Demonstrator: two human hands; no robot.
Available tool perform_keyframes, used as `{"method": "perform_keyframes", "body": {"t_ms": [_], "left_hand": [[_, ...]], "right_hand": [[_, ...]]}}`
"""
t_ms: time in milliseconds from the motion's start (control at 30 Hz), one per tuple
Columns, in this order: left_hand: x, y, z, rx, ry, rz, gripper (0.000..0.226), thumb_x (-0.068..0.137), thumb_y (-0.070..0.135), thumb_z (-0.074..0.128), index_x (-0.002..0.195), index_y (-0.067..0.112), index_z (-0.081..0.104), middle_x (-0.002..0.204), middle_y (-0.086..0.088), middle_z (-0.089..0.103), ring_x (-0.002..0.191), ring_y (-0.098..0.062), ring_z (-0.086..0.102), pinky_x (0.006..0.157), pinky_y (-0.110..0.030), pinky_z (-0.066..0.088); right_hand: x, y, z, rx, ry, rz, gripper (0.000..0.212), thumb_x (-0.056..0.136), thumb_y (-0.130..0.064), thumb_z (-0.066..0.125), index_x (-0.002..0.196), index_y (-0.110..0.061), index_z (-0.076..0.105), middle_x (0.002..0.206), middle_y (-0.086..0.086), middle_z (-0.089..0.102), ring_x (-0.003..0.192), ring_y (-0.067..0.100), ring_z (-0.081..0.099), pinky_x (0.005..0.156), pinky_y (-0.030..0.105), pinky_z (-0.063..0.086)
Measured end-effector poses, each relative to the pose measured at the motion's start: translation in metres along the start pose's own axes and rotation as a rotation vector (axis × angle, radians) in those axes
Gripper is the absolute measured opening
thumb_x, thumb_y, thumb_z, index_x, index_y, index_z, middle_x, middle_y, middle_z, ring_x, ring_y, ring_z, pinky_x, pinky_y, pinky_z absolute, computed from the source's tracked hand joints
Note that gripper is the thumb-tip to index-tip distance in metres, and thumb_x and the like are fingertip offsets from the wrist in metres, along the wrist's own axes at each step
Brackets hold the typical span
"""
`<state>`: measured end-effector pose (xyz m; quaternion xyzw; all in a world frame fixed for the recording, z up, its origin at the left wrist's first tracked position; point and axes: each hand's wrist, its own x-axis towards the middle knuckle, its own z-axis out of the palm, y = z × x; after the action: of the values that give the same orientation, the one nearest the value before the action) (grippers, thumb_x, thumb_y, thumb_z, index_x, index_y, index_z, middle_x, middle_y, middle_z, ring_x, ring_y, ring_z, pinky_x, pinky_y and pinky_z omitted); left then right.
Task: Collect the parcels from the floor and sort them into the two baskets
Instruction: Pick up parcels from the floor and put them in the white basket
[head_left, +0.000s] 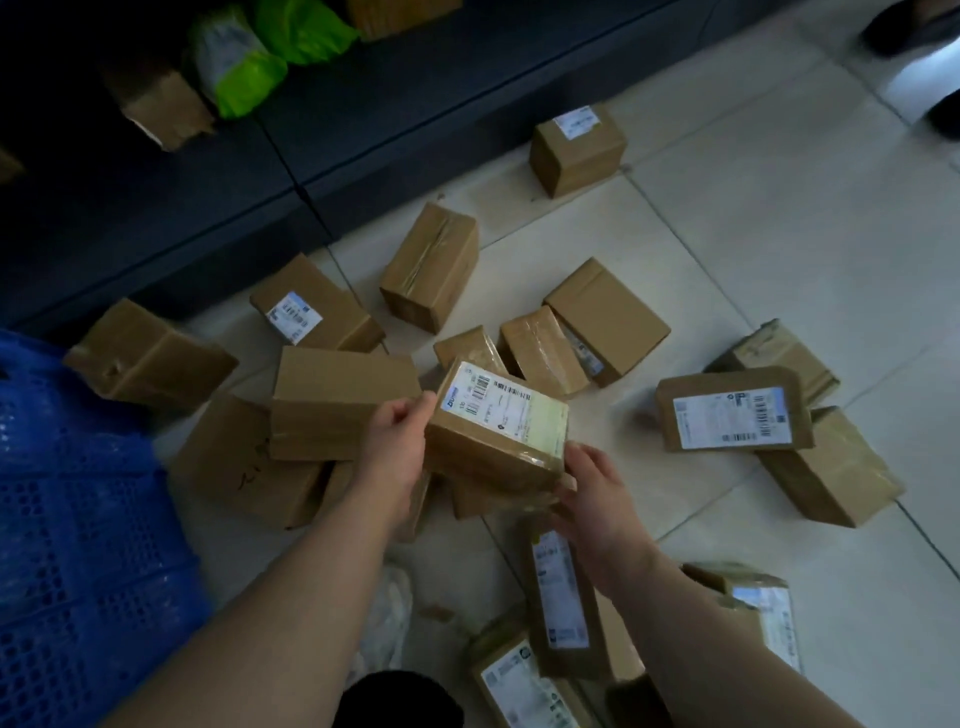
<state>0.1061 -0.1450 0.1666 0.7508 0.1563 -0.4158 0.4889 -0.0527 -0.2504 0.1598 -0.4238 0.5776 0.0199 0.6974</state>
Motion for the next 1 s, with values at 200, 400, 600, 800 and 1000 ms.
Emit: {"method": "perform_keyframes", "body": {"t_ms": [200,400,600,800,1000], "left_hand": [[0.094,0.041,0.017,0.155,-0.116,0.151,0.026,0.092,0.037,0.054,0.100,0.018,0.070,0.100,-0.005,0.073,0.094,-0.019,0.067,0.085,-0.034,0.052],[0.167,0.057,0.035,0.313,-0.216,0.120,0.026,0.091,0.028,0.044,0.072,0.017,0.058,0.074,-0.002,0.062,0.073,-0.017,0.056,0.067,-0.027,0.042],[0.205,0.056,0.032,0.505,-0.453,0.174,0.027,0.094,0.032,0.046,0.082,0.018,0.065,0.074,0.002,0.069,0.074,-0.016,0.062,0.075,-0.030,0.044],[0.217,0.063,0.024,0.533,-0.544,0.106,0.026,0.082,0.038,0.053,0.082,0.017,0.067,0.071,-0.001,0.071,0.077,-0.023,0.061,0.082,-0.036,0.043],[0.197,0.059,0.022,0.576,-0.587,0.117,0.031,0.096,0.037,0.044,0.087,0.018,0.068,0.068,0.005,0.073,0.070,-0.013,0.066,0.070,-0.028,0.046]], "right_hand": [[0.071,-0.003,0.041,0.245,0.051,0.074,0.020,0.094,-0.032,0.058,0.110,-0.019,0.056,0.116,0.010,0.065,0.107,0.024,0.062,0.093,0.042,0.049],[0.134,0.012,0.071,0.409,0.109,0.053,0.027,0.086,-0.032,0.066,0.103,-0.012,0.059,0.120,0.016,0.064,0.112,0.025,0.061,0.102,0.041,0.045],[0.168,0.022,0.087,0.579,0.031,0.100,0.074,0.065,-0.027,0.070,0.132,-0.004,0.049,0.118,0.013,0.069,0.105,0.027,0.069,0.070,0.027,0.057],[0.174,0.033,0.096,0.577,0.040,0.101,0.094,0.058,-0.033,0.072,0.140,-0.006,0.037,0.123,0.014,0.066,0.106,0.027,0.069,0.073,0.028,0.057],[0.154,0.022,0.083,0.540,0.000,0.095,0.064,0.081,-0.032,0.060,0.138,-0.008,0.044,0.122,0.014,0.067,0.110,0.028,0.067,0.085,0.033,0.056]]}}
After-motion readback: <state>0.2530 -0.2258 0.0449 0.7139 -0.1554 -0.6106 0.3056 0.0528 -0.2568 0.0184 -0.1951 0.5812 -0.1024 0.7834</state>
